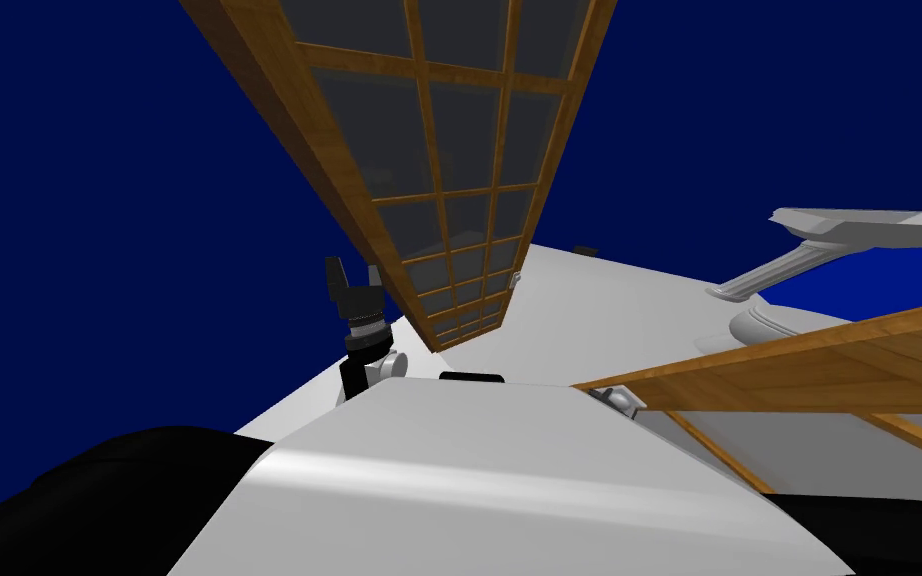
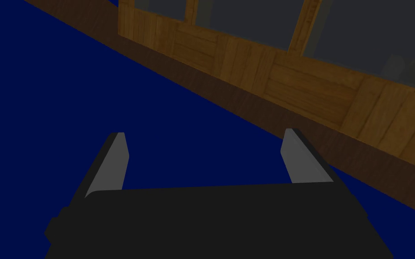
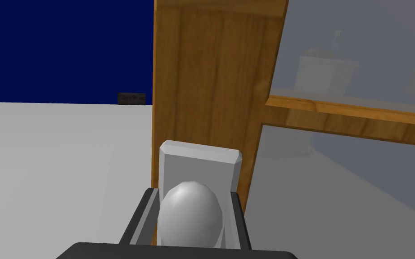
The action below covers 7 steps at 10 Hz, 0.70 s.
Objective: Push the door open
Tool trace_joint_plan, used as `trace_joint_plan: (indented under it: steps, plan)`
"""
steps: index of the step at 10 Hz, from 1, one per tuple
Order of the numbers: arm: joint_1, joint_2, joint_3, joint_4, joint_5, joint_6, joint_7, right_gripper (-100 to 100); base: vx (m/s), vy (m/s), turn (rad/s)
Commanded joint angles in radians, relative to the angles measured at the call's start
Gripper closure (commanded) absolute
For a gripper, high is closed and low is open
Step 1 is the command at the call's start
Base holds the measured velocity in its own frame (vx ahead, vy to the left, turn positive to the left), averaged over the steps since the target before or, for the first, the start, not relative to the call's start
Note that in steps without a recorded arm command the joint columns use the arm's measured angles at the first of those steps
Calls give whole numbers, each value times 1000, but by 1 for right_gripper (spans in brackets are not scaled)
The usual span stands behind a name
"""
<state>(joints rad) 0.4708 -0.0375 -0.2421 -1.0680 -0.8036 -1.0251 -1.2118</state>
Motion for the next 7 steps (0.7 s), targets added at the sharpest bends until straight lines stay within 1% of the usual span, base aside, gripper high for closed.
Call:
trace_joint_plan:
  steps: [1,7]
  plan:
    - [-23,-6,-38,12,-35,-20,27,100,85,-89,26]
    - [-103,21,-113,30,-143,-22,129,100,71,-110,29]
